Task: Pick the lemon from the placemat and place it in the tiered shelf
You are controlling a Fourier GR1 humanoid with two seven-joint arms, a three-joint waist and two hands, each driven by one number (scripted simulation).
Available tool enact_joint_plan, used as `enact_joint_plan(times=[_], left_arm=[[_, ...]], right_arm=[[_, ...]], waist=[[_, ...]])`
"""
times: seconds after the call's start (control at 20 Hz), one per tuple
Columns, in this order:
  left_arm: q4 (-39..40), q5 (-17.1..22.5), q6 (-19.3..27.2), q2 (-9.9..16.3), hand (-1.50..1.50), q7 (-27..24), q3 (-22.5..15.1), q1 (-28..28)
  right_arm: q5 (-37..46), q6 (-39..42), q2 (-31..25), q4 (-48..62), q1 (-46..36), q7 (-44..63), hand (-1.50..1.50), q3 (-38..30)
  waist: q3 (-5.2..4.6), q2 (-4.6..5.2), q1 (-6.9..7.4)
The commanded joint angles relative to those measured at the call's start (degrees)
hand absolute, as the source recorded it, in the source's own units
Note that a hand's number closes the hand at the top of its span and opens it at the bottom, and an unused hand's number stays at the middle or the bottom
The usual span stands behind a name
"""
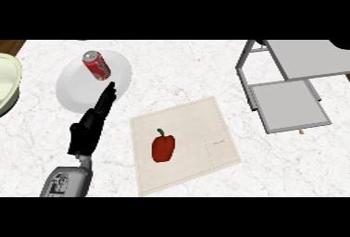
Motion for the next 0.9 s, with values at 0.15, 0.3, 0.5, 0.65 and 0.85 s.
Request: enact_joint_plan(times=[0.15, 0.3, 0.5, 0.65, 0.85], left_arm=[[-0.3, -0.3, -0.5, 0.3, 0.00, -0.7, -0.3, 0.7], [-2.2, -0.9, 0.3, -0.3, 0.00, -0.4, -0.9, 2.3], [1.2, -1.2, 1.0, -0.9, 0.00, 2.3, -0.1, -3.6], [-0.7, 0.7, -1.1, 1.2, 0.00, 2.8, 1.8, -2.4], [-1.0, 0.6, -0.7, 0.4, 0.00, 0.8, 1.1, -0.8]], right_arm=[[-9.6, -13.6, 6.0, 6.0, 1.0, -7.4, 1.50, -8.5], [-13.9, -12.3, 3.0, 9.2, 0.2, -10.6, 1.50, -11.1], [-15.0, -15.5, 2.3, 15.5, -1.2, -14.2, 1.50, -10.9], [-14.6, -18.0, 2.8, 18.9, -3.6, -14.9, 1.50, -9.2], [-3.6, -17.3, -4.3, 22.6, 1.0, -9.3, 1.50, -10.0]], waist=[[0.09, 0.20, 0.18], [0.04, -0.06, -0.16], [0.01, -0.02, -0.28], [0.01, -0.03, -0.04], [-0.05, 0.11, -0.20]])
